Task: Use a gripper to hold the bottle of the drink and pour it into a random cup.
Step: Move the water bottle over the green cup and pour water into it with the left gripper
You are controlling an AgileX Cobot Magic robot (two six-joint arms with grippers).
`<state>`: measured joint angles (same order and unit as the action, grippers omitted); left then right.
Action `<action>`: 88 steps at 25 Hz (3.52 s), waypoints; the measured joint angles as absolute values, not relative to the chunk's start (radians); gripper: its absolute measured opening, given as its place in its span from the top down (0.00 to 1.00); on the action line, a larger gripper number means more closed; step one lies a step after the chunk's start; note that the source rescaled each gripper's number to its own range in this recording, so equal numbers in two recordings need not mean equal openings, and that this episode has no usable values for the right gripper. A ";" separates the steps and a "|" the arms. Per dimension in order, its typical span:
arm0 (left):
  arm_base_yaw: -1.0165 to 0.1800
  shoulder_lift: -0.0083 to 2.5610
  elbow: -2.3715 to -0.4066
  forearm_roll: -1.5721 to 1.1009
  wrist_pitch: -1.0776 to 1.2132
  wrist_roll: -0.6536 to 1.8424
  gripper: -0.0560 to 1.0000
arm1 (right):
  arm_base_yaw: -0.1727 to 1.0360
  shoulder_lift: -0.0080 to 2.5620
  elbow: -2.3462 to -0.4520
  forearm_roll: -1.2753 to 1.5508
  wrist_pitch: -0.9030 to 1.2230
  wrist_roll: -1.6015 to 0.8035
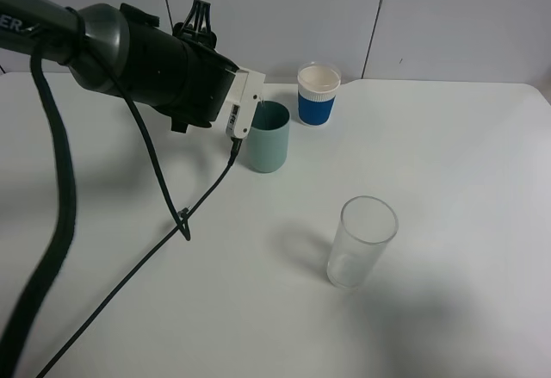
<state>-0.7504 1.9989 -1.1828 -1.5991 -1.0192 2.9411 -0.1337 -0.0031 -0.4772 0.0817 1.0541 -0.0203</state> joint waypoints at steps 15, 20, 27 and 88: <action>-0.750 1.999 -1.183 -1.592 -1.023 2.956 0.95 | -0.134 -0.003 -0.477 0.082 1.054 -0.020; -0.750 1.999 -1.183 -1.586 -1.023 2.956 0.95 | -0.134 -0.003 -0.477 0.082 1.054 -0.020; -0.750 1.999 -1.183 -1.576 -1.023 2.956 0.95 | -0.134 -0.003 -0.477 0.082 1.054 -0.020; -0.750 1.999 -1.184 -1.502 -1.064 2.963 0.95 | -0.134 -0.003 -0.477 0.082 1.054 -0.020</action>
